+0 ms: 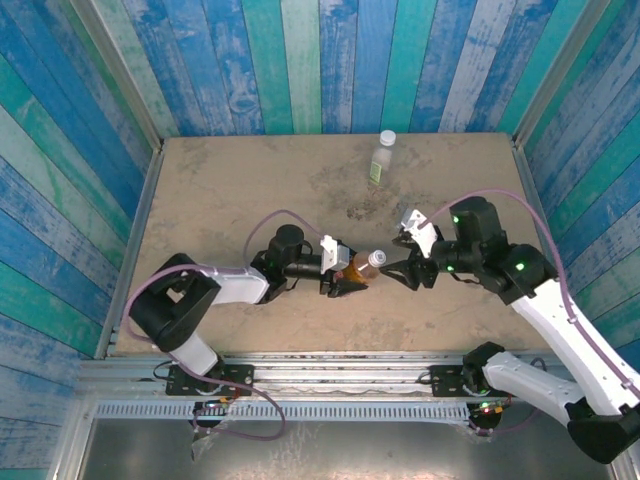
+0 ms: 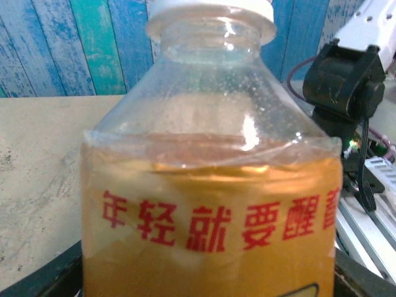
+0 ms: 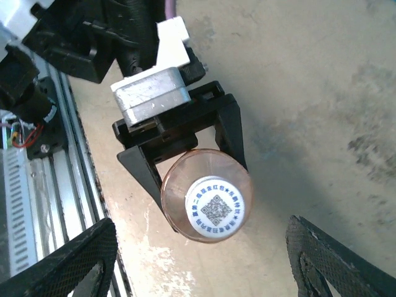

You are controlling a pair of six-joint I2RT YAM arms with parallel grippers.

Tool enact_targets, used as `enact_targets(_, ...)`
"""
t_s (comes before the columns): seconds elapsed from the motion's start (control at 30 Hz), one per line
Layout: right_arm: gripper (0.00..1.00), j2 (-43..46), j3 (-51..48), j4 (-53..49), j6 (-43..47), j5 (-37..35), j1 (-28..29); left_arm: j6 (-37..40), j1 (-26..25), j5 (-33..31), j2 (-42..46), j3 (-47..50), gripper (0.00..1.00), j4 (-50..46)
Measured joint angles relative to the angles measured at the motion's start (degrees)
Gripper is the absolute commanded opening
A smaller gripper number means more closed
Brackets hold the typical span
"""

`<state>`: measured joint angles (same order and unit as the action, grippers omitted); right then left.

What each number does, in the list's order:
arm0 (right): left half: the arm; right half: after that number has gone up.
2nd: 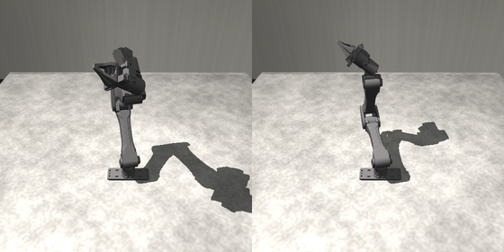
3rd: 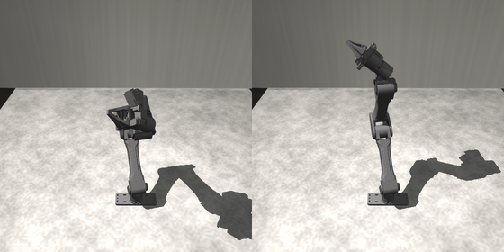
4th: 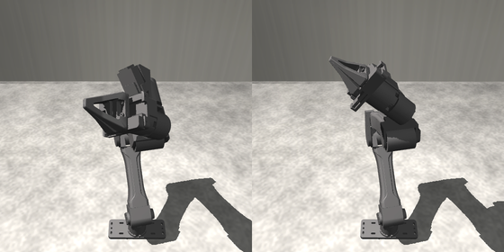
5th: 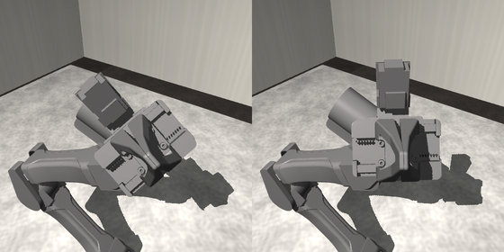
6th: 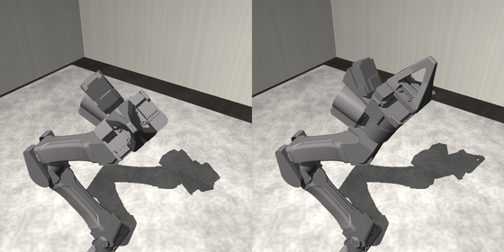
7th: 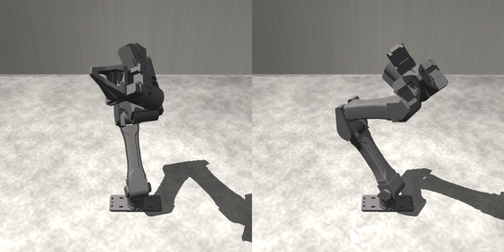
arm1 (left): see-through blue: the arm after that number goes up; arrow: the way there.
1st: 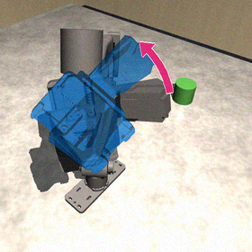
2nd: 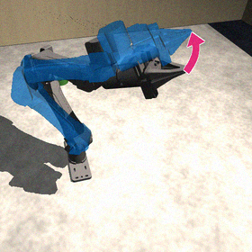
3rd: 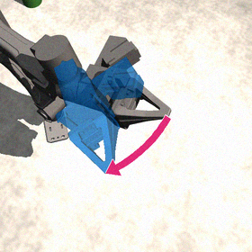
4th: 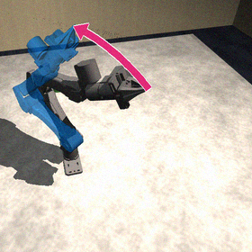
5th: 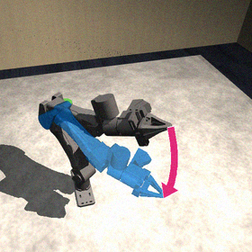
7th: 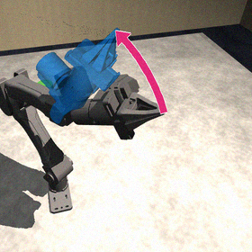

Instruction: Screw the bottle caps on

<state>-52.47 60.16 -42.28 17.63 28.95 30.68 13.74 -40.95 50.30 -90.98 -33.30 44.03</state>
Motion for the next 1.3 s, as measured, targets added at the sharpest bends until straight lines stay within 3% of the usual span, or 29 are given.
enact_targets(0.3, 0.73, -3.0, 11.2, -11.3, 21.1, 0.5, 0.1, 11.2, 0.5, 0.3, 5.2, -7.9, 0.64, -22.0)
enact_targets(0.53, 0.52, -9.5, 16.5, -17.1, 33.8, 0.2, 0.3, 16.8, 0.7, 0.0, 8.2, -13.1, 0.64, -32.8)
enact_targets(1.3, 0.35, -15.3, 19.3, -18.8, 39.9, 3.1, 1.2, 20.2, 1.0, 1.2, 10.1, -15.7, 0.64, -39.3)
